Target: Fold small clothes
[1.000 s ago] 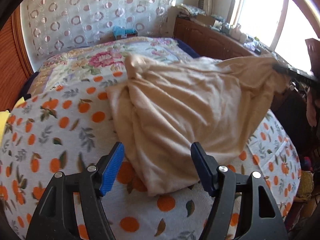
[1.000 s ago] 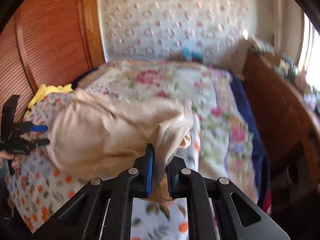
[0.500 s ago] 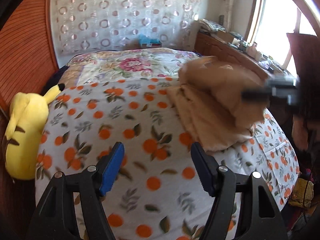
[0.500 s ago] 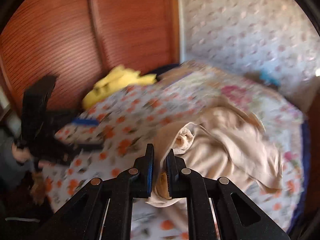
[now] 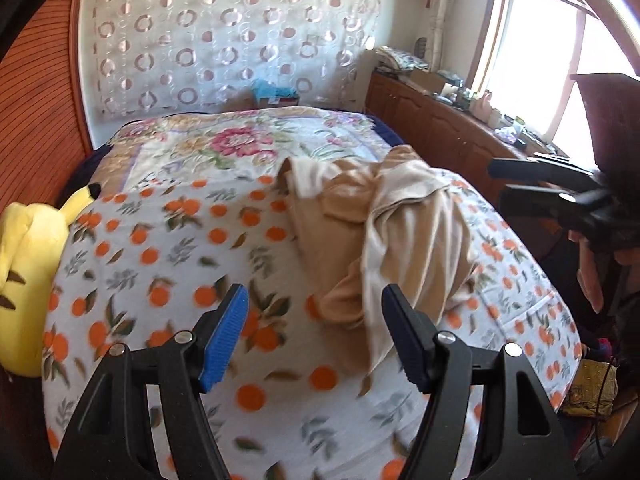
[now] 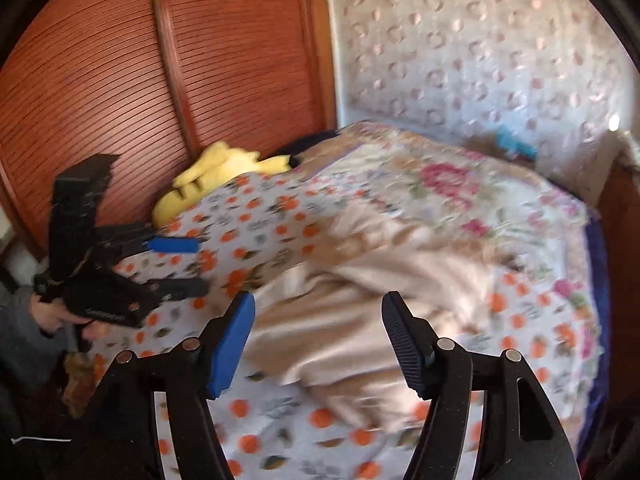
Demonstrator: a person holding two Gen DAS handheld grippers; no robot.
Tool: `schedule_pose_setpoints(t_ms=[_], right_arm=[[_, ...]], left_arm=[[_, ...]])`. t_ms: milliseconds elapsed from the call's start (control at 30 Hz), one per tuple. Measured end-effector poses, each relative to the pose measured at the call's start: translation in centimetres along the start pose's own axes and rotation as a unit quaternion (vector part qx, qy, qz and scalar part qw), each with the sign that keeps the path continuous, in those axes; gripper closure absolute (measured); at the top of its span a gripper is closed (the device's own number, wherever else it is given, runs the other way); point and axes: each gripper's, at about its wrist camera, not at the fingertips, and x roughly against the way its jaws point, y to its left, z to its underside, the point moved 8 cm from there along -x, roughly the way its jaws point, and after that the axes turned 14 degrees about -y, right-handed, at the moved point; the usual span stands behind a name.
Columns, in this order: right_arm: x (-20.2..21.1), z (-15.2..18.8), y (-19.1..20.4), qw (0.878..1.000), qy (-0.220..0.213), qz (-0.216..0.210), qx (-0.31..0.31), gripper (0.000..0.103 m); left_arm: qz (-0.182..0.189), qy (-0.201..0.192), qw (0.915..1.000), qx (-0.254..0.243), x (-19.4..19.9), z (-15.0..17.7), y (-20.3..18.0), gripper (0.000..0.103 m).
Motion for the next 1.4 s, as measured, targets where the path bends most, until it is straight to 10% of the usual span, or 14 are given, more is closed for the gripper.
schedule_pose_setpoints(t_ms=[167, 467, 533, 600, 1000, 1400], right_arm=[[-2.9, 2.8, -5.6, 0.997, 0.036, 0.059, -0.019, 0.035], [-7.6, 3.7, -8.0, 0.993, 0.063, -0.008, -0.099, 0.035], [-7.9, 3.5, -8.5, 0.991, 0.066, -0.017, -0.113, 0.079], [-8.5, 2.1, -9.9, 0.993, 0.06, -0.008, -0.103, 0.097], [-18.0, -7.1, -2.1, 0.997, 0.037, -0.051, 0.047, 0.098], [-16.6, -2.2, -9.0, 0.998, 0.051, 0.01, -0.044, 0.033]], left_arm=[[0.018, 0.015, 0.9997, -0.011, -3.3, -0.4, -2.5, 0.032], [0.026, 0.054, 0.9981, -0.017, -7.6, 1.4, -3.8, 0.033], [0.025, 0.058, 0.9979, -0.015, -7.9, 1.8, -3.6, 0.033], [0.024, 0.062, 0.9977, -0.013, -8.1, 2.2, -3.3, 0.032], [0.022, 0.066, 0.9976, 0.001, -8.0, 3.2, -3.0, 0.033], [0.026, 0.061, 0.997, 0.041, -7.0, 3.0, -2.2, 0.032]])
